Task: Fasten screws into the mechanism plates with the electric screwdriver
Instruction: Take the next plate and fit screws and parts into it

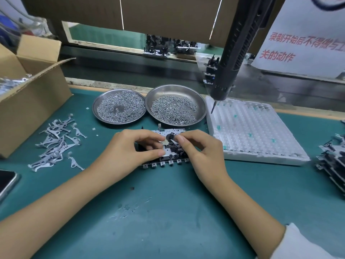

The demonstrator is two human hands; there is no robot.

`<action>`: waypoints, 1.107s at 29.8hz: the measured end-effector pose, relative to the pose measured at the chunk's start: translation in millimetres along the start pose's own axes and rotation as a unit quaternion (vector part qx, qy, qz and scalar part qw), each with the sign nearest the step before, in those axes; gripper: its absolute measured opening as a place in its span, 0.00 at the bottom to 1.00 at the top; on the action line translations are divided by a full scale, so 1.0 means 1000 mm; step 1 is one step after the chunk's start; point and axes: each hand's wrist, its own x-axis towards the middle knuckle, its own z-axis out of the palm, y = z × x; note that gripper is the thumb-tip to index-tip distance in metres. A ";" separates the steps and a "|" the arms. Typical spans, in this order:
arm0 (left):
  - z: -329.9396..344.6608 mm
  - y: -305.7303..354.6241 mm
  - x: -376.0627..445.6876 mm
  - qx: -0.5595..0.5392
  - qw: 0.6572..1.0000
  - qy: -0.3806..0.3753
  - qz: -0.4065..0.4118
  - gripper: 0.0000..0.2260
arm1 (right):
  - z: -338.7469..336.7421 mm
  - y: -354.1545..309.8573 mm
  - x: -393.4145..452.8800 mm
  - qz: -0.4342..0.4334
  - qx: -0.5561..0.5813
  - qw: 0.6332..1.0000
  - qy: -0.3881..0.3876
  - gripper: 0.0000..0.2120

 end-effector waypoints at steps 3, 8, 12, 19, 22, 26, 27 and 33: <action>-0.004 -0.001 0.003 0.034 0.998 0.038 0.046 0.10 | 0.001 0.000 -0.001 -0.003 0.000 1.000 0.012 0.04; -0.036 -0.010 0.037 0.219 0.949 0.222 0.040 0.08 | 0.003 0.001 -0.004 -0.013 0.007 1.000 0.026 0.05; -0.054 -0.020 0.065 0.391 0.908 0.113 -0.103 0.15 | 0.003 0.001 -0.005 -0.019 0.000 1.000 0.022 0.05; -0.049 -0.018 0.070 0.414 0.883 0.196 -0.101 0.03 | 0.002 0.000 -0.001 -0.058 -0.017 0.998 0.014 0.04; -0.046 -0.017 0.068 0.401 0.884 0.230 -0.067 0.04 | 0.000 0.001 0.001 -0.066 -0.020 0.997 0.017 0.04; -0.045 -0.017 0.063 0.361 0.897 0.249 -0.041 0.04 | 0.001 0.002 0.001 -0.070 -0.027 0.997 0.015 0.04; -0.045 -0.017 0.062 0.331 0.908 0.254 -0.033 0.04 | 0.001 0.002 0.001 -0.069 -0.026 0.997 0.016 0.04; -0.032 -0.020 0.045 0.224 0.932 0.284 0.027 0.04 | -0.006 0.001 0.005 -0.057 -0.030 0.997 0.044 0.05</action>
